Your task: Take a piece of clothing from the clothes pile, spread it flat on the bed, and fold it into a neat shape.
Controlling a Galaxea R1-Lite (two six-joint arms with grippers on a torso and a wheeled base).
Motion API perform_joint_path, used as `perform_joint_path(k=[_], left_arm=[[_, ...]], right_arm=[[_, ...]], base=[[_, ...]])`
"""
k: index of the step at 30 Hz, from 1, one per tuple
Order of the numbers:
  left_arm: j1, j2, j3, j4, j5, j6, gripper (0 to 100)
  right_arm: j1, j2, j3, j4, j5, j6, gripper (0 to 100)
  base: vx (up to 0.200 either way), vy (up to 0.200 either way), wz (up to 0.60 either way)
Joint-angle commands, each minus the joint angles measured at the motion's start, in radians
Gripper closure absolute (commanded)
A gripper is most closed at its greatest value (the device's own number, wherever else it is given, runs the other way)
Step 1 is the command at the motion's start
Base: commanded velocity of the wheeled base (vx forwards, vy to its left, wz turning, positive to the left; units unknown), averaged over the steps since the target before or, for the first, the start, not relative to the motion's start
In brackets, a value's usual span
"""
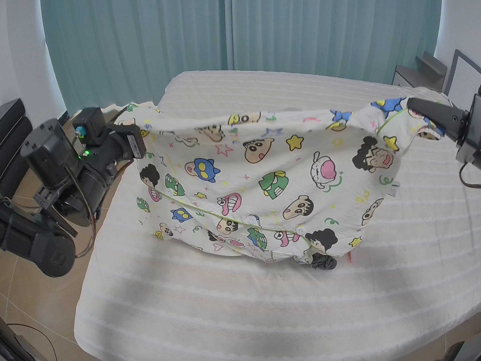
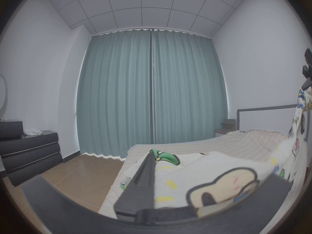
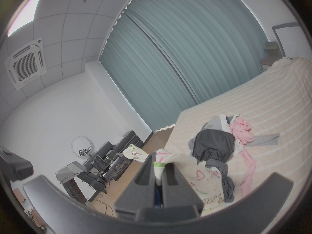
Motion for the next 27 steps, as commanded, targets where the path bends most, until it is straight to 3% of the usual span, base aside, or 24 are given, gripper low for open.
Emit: perform_joint_path(k=[1, 16, 19, 27], left_arm=[[-0.015, -0.167, -0.090, 0.104, 0.031, 0.000, 100], [-0.118, -0.346, -0.144, 0.221, 0.070, 0.043, 100], [-0.141, -0.369, -0.125, 0.224, 0.103, 0.058, 100], [-0.143, -0.383, -0.052, 0.225, 0.105, 0.063, 100]], right_arm=[[-0.011, -0.058, -0.056, 0.008, 0.003, 0.000, 100], [-0.011, -0.097, -0.037, 0.011, 0.006, 0.000, 100], [-0.011, -0.098, -0.043, 0.010, 0.006, 0.000, 100], [-0.011, -0.104, -0.034, 0.010, 0.008, 0.000, 100]], base=[[0.000, 0.000, 0.00], [0.000, 0.000, 0.00], [0.000, 0.000, 0.00], [-0.025, 0.000, 0.00]])
